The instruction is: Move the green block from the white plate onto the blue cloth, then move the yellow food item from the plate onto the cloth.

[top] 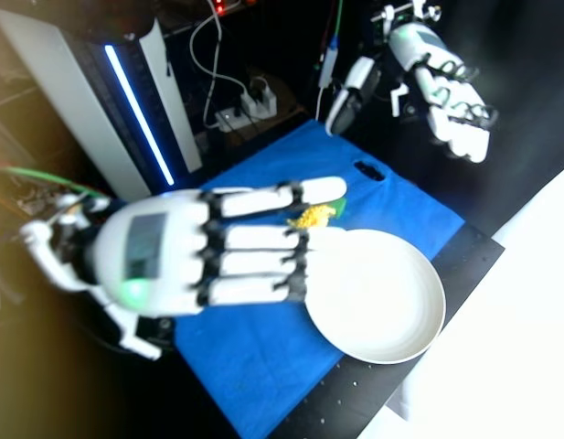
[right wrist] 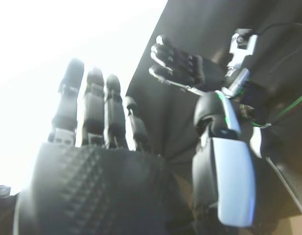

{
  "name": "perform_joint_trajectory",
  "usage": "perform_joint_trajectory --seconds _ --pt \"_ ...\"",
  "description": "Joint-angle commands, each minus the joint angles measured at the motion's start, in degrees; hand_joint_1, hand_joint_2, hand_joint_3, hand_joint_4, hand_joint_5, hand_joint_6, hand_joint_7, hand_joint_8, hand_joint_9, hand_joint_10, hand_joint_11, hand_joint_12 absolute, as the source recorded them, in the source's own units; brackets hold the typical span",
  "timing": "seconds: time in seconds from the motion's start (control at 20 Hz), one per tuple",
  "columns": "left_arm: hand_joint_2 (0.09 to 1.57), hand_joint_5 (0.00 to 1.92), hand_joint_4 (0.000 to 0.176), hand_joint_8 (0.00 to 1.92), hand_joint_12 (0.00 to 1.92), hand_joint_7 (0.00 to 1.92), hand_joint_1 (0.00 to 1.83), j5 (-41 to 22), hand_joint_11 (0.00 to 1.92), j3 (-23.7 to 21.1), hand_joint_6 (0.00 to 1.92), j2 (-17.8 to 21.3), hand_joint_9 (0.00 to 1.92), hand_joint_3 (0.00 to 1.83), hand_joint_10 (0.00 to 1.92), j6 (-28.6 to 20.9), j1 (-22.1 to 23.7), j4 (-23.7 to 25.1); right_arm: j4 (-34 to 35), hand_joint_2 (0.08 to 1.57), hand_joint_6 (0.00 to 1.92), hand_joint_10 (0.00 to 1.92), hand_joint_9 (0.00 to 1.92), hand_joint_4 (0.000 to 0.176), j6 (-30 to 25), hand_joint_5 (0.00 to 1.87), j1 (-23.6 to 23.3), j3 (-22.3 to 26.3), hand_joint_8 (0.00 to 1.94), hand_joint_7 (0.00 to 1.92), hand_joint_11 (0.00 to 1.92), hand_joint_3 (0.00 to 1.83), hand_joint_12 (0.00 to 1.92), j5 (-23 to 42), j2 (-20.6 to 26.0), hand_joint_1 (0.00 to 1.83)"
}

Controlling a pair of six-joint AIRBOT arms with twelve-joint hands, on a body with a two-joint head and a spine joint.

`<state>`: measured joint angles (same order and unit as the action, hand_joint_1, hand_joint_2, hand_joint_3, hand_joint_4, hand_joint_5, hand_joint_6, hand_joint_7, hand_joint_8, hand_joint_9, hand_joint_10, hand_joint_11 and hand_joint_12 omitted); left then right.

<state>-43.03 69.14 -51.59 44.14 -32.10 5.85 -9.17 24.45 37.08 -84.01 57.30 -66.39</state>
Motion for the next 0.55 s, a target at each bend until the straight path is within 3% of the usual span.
perform_joint_trajectory --seconds 0.0,0.05,0.1,0.2,0.3,0.35,0.4,0.5 --pt "0.81 0.01 0.097 0.0 0.53 0.13 0.71 -10.1 0.0 -0.4 0.0 0.6 0.14 0.0 0.0 -0.4 0.2 -1.4 3.2 0.96 0.0 0.01 0.27 0.109 -0.1 0.01 -0.5 0.1 0.01 0.21 0.0 0.0 1.01 9.1 0.3 0.58" --pt "0.81 0.01 0.087 0.0 0.53 0.12 0.72 -11.9 0.0 -1.1 0.0 1.2 0.13 0.0 0.0 -0.4 -0.6 -1.8 4.5 0.93 0.0 0.01 0.28 0.11 -0.1 0.01 -0.3 0.4 0.01 0.21 0.0 0.0 1.02 10.5 0.5 0.54" --pt "0.79 0.02 0.096 0.0 0.52 0.11 0.7 -14.6 0.0 -2.0 0.0 1.8 0.13 0.0 0.0 -0.4 -1.7 -2.6 5.9 0.89 0.0 0.01 0.24 0.12 -0.1 0.0 -0.2 1.0 0.01 0.18 0.0 0.0 0.9 11.7 0.9 0.52" --pt "0.72 0.0 0.093 0.0 0.47 0.11 0.67 -18.1 0.0 -3.0 0.0 2.4 0.13 0.0 0.0 -0.4 -2.9 -3.2 7.3 0.79 0.0 0.0 0.21 0.135 -0.1 0.0 0.1 1.9 0.0 0.16 0.0 0.0 0.76 13.6 1.7 0.51" --pt "0.7 0.0 0.086 0.0 0.44 0.1 0.67 -21.4 0.0 -4.0 0.0 3.0 0.13 0.0 0.0 -0.3 -3.7 -3.7 8.9 0.76 0.0 0.0 0.21 0.11 -0.1 0.0 0.5 2.8 0.0 0.17 0.0 0.0 0.79 16.3 2.4 0.52" --pt "0.71 0.0 0.088 0.0 0.5 0.1 0.66 -23.7 0.0 -4.7 0.0 3.4 0.13 0.0 0.0 -0.3 -4.4 -4.2 10.0 0.77 0.0 0.0 0.17 0.109 -0.1 0.0 0.7 3.8 0.0 0.13 0.0 0.0 0.78 18.0 3.1 0.54" --pt "0.74 0.0 0.077 0.0 0.64 0.11 0.61 -25.6 0.0 -5.3 0.0 3.6 0.14 0.0 0.0 -0.3 -5.1 -4.7 10.7 0.78 0.0 0.0 0.19 0.114 -0.1 0.0 0.8 5.0 0.0 0.16 0.0 0.0 0.81 19.3 4.0 0.55" --pt "0.76 0.0 0.066 0.0 0.69 0.11 0.57 -28.9 0.0 -6.1 0.0 3.8 0.14 0.0 0.0 -0.2 -6.9 -6.0 11.7 0.74 0.0 0.01 0.25 0.12 -0.1 0.0 1.1 6.5 0.0 0.17 0.03 0.0 0.88 21.5 5.1 0.54"
